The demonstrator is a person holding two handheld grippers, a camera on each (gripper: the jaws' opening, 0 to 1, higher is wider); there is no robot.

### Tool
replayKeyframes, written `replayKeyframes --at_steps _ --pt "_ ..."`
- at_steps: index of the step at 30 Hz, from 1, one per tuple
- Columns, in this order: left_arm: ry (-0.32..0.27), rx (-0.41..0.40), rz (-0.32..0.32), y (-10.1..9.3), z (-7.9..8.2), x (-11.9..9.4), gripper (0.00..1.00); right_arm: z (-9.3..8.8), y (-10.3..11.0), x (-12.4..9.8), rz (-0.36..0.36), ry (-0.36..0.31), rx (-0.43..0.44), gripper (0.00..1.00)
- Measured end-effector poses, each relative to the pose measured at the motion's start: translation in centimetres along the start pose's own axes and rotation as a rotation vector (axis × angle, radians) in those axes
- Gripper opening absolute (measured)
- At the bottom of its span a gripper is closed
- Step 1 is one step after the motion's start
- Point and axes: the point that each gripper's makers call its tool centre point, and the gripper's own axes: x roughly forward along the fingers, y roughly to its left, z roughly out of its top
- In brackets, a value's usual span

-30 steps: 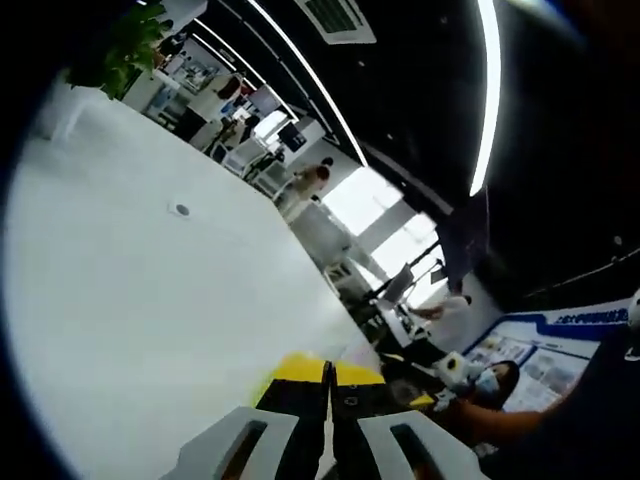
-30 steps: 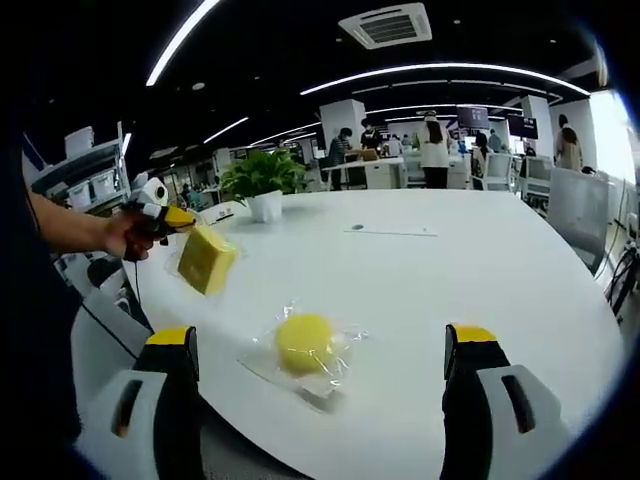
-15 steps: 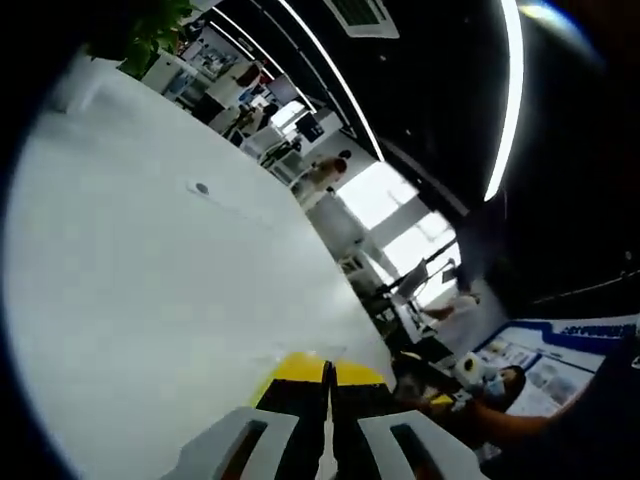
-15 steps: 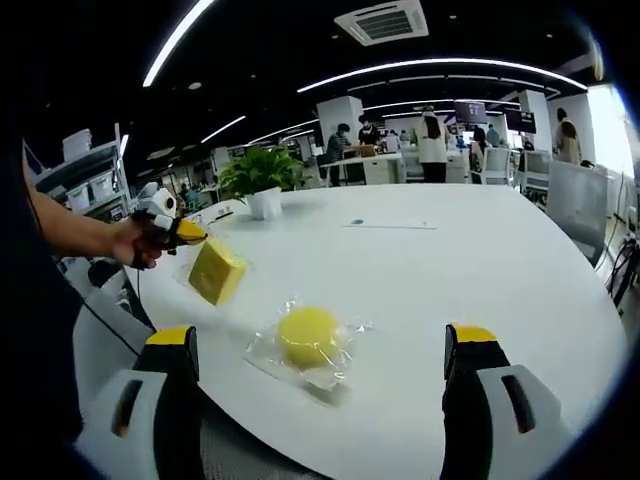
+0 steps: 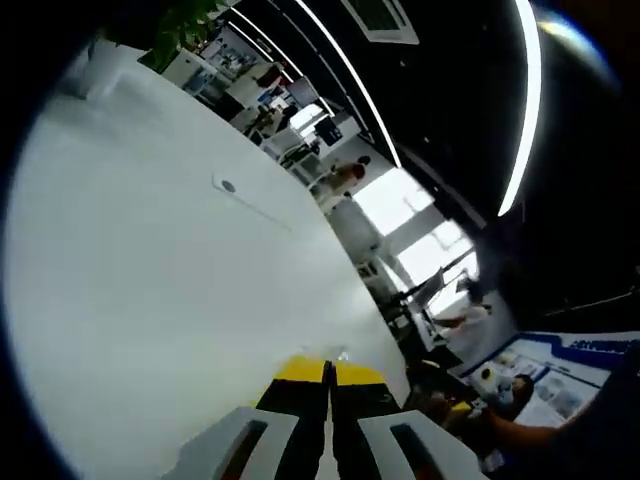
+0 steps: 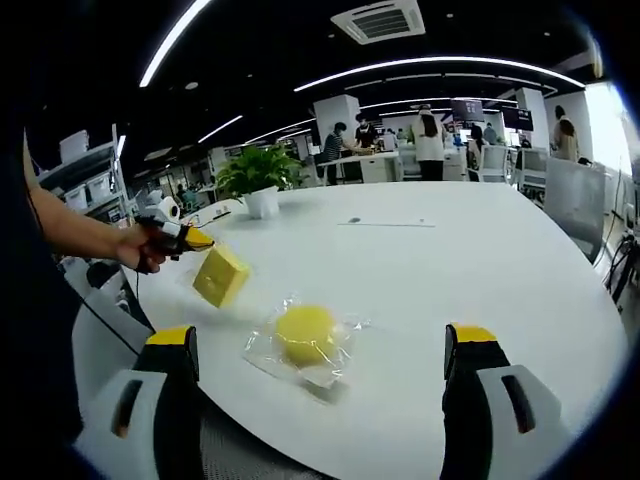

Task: Compare the silicone blocks by pressing each to a similar depth, holding the contact briefly, and releasing to observe deformation and rebound differences across the visible hardness samples.

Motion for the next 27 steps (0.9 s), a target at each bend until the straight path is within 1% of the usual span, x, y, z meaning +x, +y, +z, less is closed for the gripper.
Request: replayKeyframes --at_steps 1,2,4,6,7,8,10,13,16,18,23,25,27 --pt "0.008 0.005 0.008 0.3 0.0 0.0 0.00 0.0 0.0 0.0 0.000 0.003 0.000 0.96" --pt "0.017 0.028 0.030 0.9 -0.1 0.0 0.00 -0.1 -0.1 0.0 -0.001 0.004 -0.001 0.96" --pt "0.021 0.040 0.038 1.0 -0.2 0.0 0.00 -0.1 -0.2 0.0 -0.004 0.003 0.001 0.96" --pt "0.022 0.067 0.056 1.5 -0.3 0.0 0.00 0.0 -0.3 -0.1 -0.005 0.002 0.003 0.96" --pt "0.029 0.109 0.086 2.2 -0.4 0.0 0.00 -0.1 -0.3 0.0 -0.006 0.004 0.003 0.96" --pt "0.034 0.133 0.109 2.7 -0.4 0.0 0.00 -0.1 -0.3 0.0 -0.006 0.005 0.003 0.96" --pt "0.072 0.210 0.137 3.4 -0.9 0.1 0.00 -0.1 -0.3 0.0 -0.005 0.007 0.003 0.96" --pt "0.095 0.265 0.168 4.5 -1.1 0.0 0.00 -0.1 -0.2 0.1 -0.006 0.006 0.006 0.96" --pt "0.094 0.247 0.177 4.7 -1.2 0.0 0.00 -0.1 -0.2 0.1 -0.008 0.007 0.010 0.96" --pt "0.082 0.205 0.191 5.3 -1.2 -0.1 0.00 -0.3 -0.2 0.1 -0.009 0.010 0.011 0.96" --pt "0.073 0.201 0.230 6.8 -1.4 -0.3 0.00 -0.5 -0.2 0.1 -0.014 0.017 0.018 0.96" --pt "0.074 0.192 0.221 7.0 -1.6 -0.2 0.00 -0.4 -0.2 0.1 -0.014 0.015 0.018 0.96" --pt "0.087 0.203 0.217 6.9 -2.0 -0.1 0.00 -0.4 -0.2 0.1 -0.014 0.016 0.019 0.96"
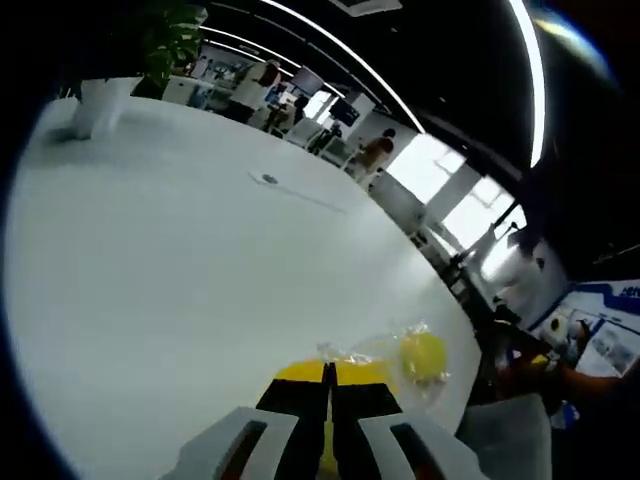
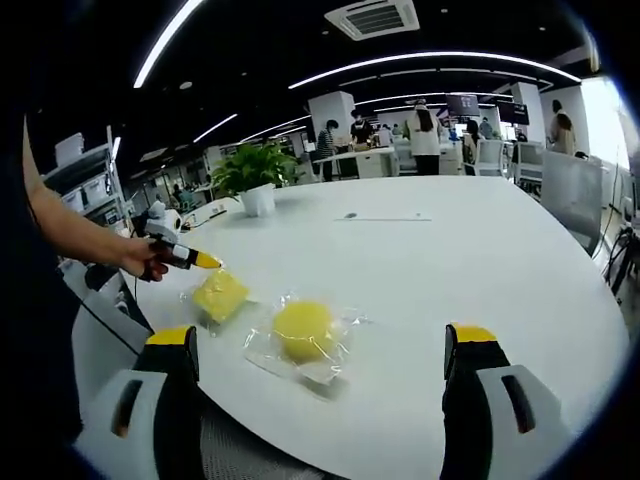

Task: Compare the silicone blocks by pressing each to a similar depth, holding the contact briefly, and releasing to observe deformation and rebound differences across the visible hardness samples.

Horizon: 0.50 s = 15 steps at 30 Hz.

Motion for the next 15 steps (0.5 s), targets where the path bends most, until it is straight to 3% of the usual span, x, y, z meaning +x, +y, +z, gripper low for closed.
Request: replayKeyframes --at_steps 8,15 --pt "0.037 0.000 0.062 1.7 -1.1 0.4 0.00 -0.2 -0.1 0.1 -0.003 0.007 0.000 0.96" --pt "0.032 0.008 0.079 2.3 -0.9 0.7 0.00 -0.4 -0.2 0.1 -0.006 0.016 0.003 0.96"
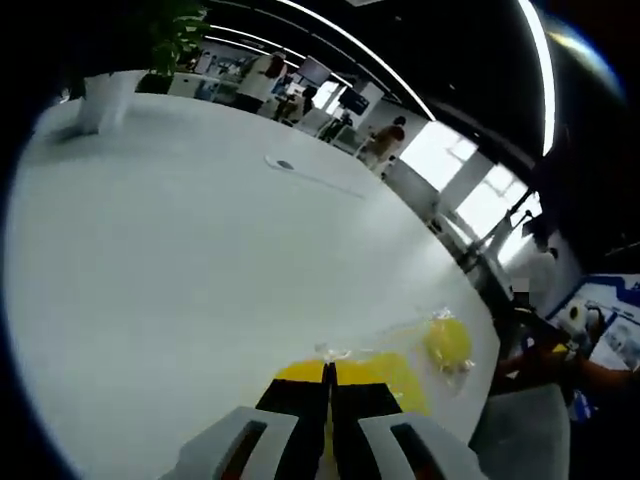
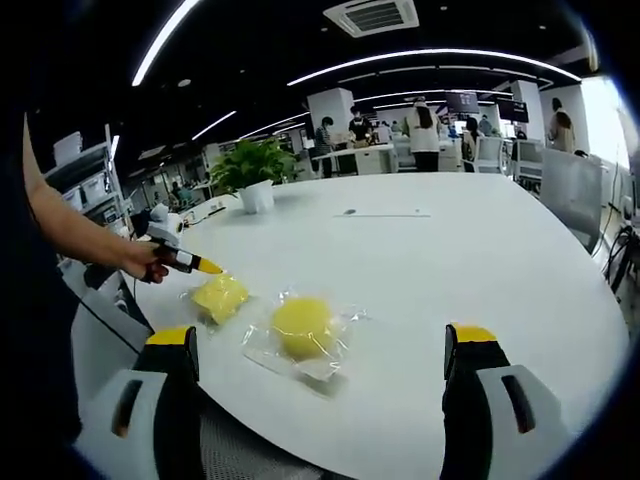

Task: Compare the silicone blocks by pressing each to a similar depth, holding the contact briefly, and releasing to observe deformation and rebound differences across the visible hardness samples.

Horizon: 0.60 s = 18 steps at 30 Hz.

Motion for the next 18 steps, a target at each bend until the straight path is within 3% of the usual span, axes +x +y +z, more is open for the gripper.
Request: replayKeyframes --at_steps 9,15,17,18 --pt "-0.007 -0.017 0.022 1.0 -0.3 0.5 0.00 -0.3 -0.3 -0.3 -0.011 -0.001 0.008 0.96" --pt "0.007 0.036 0.033 0.8 -0.2 0.4 0.01 -0.3 -0.6 -0.3 -0.020 -0.005 0.020 0.96" --pt "0.014 0.102 0.041 1.1 0.1 0.4 0.11 -0.3 -0.6 -0.2 -0.021 -0.008 0.022 0.96" --pt "0.020 0.091 0.059 1.3 0.1 0.5 0.19 -0.3 -0.6 -0.2 -0.020 -0.005 0.021 0.96"
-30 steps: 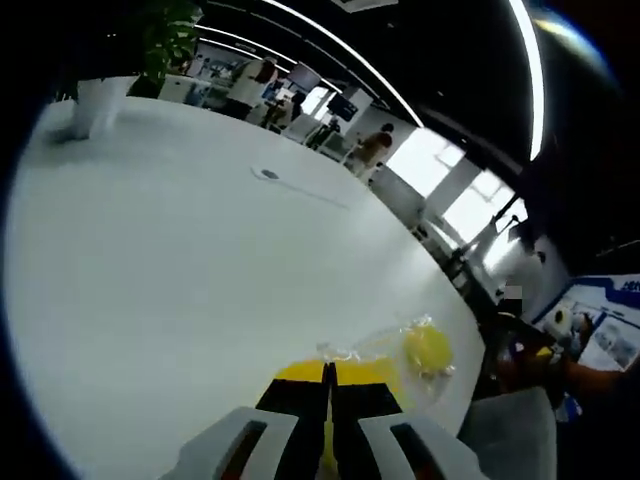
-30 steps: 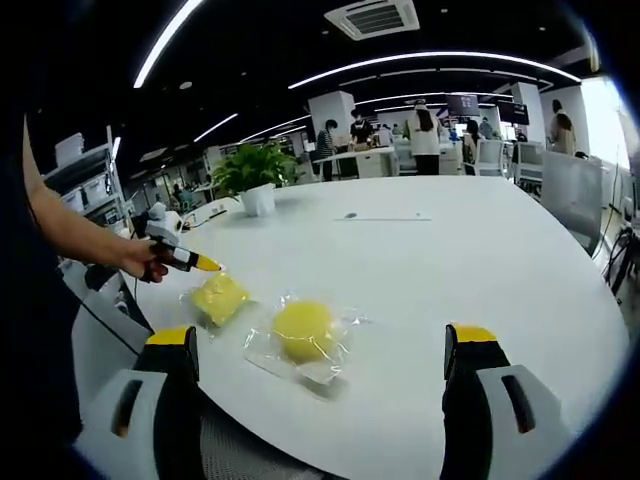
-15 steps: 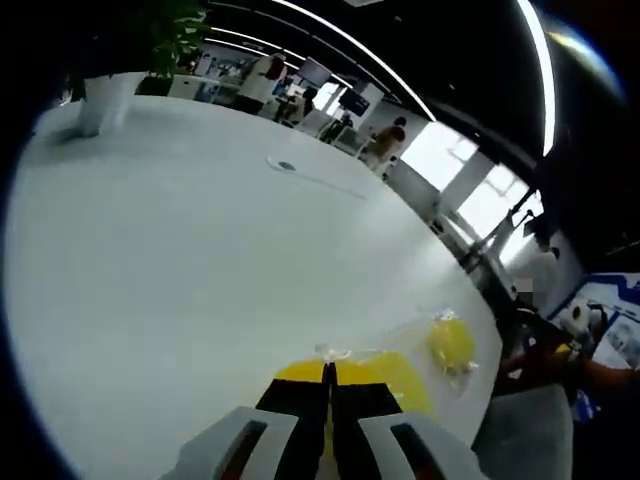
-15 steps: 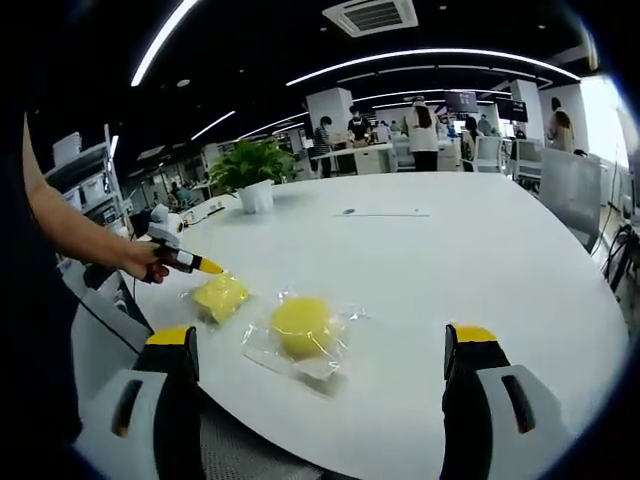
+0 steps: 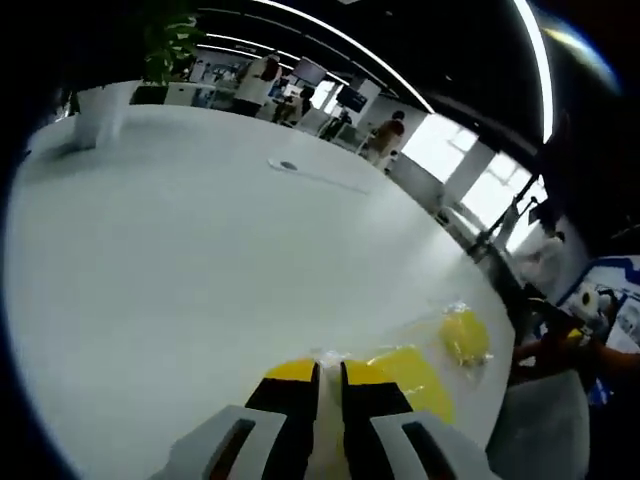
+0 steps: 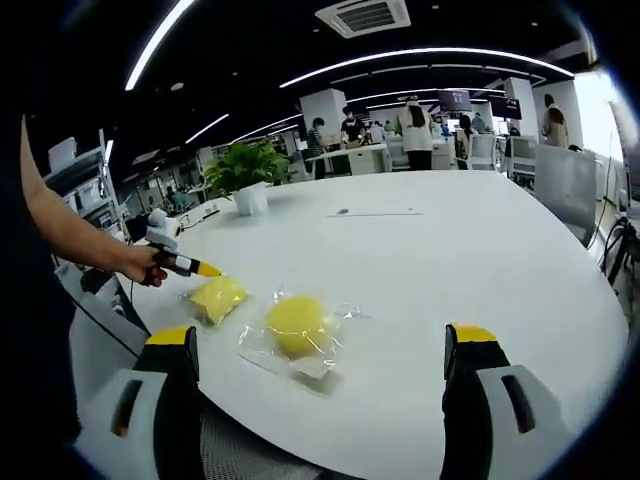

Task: Compare the silicone blocks by pressing each to a similar depth, holding the contact briefly, and releasing to observe deformation and rebound differences across the visible hardness samples.

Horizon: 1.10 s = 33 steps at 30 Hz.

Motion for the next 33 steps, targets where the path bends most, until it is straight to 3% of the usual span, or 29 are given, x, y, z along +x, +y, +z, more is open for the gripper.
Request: replayKeyframes --at_steps 1,3,6,7,11,13,15,20,22,24,33 --pt "-0.009 0.019 0.000 -0.1 0.4 -0.3 0.30 -0.1 0.0 0.0 0.002 0.003 -0.001 0.96" --pt "-0.162 0.063 -0.027 -0.5 3.1 -1.2 0.44 -0.2 0.0 0.2 0.006 0.009 -0.005 0.96" --pt "-0.238 0.041 -0.043 -0.8 4.9 -3.0 0.65 0.0 0.0 0.2 0.008 0.009 -0.005 0.96" --pt "-0.256 0.073 -0.032 -0.6 5.5 -3.7 0.71 0.1 -0.1 0.3 0.010 0.010 -0.008 0.96" --pt "-0.257 0.134 -0.018 -0.7 5.9 -6.1 0.75 0.1 -1.2 0.4 0.000 0.012 -0.032 0.96" --pt "-0.259 0.144 -0.012 -0.8 5.9 -7.0 0.77 0.1 -2.0 0.5 -0.015 0.023 -0.005 0.96" --pt "-0.268 0.171 -0.006 -1.0 5.9 -8.1 0.78 1.0 -2.1 0.5 -0.007 -0.016 0.030 0.96" --pt "-0.246 0.208 0.012 -1.6 4.6 -9.8 0.99 1.0 -2.8 0.5 -0.023 -0.017 0.028 0.96" --pt "-0.239 0.247 0.034 -1.6 4.1 -10.7 1.00 0.9 -2.9 0.4 -0.029 -0.013 0.031 0.96" --pt "-0.271 0.293 0.040 -1.9 4.4 -11.6 1.00 1.3 -2.9 0.4 -0.032 -0.036 0.016 0.96" --pt "-0.269 0.267 0.038 -2.3 2.4 -13.8 1.00 0.2 -2.3 0.5 -0.025 0.004 -0.001 0.96"
